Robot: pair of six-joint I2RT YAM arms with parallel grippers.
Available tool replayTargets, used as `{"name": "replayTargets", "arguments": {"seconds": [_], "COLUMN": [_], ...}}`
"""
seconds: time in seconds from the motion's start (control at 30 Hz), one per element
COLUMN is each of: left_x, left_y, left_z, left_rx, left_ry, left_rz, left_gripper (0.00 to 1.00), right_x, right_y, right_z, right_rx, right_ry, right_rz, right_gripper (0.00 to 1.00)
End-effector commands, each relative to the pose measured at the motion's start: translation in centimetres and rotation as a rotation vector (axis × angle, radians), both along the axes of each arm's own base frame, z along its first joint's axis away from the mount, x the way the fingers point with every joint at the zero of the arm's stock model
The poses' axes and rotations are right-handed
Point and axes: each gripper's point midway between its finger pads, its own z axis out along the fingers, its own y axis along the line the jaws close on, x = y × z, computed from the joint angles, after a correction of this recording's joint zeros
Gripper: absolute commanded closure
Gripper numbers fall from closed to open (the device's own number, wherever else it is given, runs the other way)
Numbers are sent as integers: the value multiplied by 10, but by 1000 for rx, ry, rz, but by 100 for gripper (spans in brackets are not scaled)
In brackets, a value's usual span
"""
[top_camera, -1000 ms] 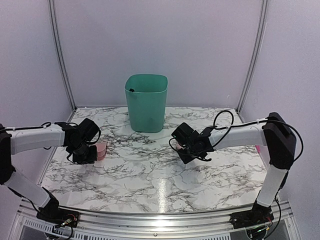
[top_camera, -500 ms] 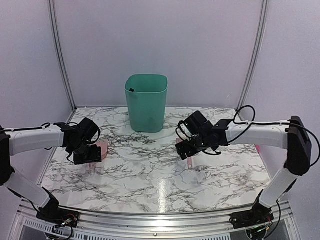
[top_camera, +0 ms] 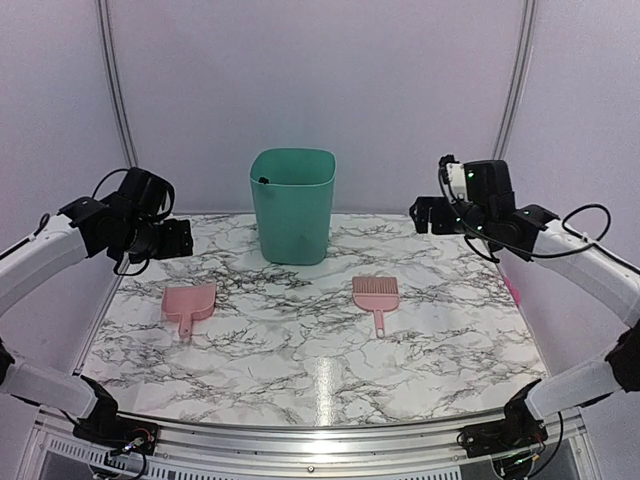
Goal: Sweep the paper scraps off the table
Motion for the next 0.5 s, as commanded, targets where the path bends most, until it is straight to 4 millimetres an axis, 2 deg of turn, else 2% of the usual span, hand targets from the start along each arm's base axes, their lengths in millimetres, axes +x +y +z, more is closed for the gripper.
{"name": "replayTargets", "arguments": {"seconds": [0.0,0.1,0.2,0.47], "left_x": [5,9,12,5], "left_y": [33,49,59,73], "left_z": [51,74,80,101], "left_rx": [156,196,238,203], "left_ry": [-132,-221,-290,-508], "left_rz": [41,97,124,186], "left_gripper": [9,1,1,1], "right_x": [0,-3,-4,-3], "right_y": [-35,-55,-70,-78], "right_z": [53,61,61,45], "right_rx": [36,49,65,81], "right_ry": [-181,-233,-254,-242], "right_rz": [-64,-93,-115,-112], "right_gripper": [2,1,1,1]}}
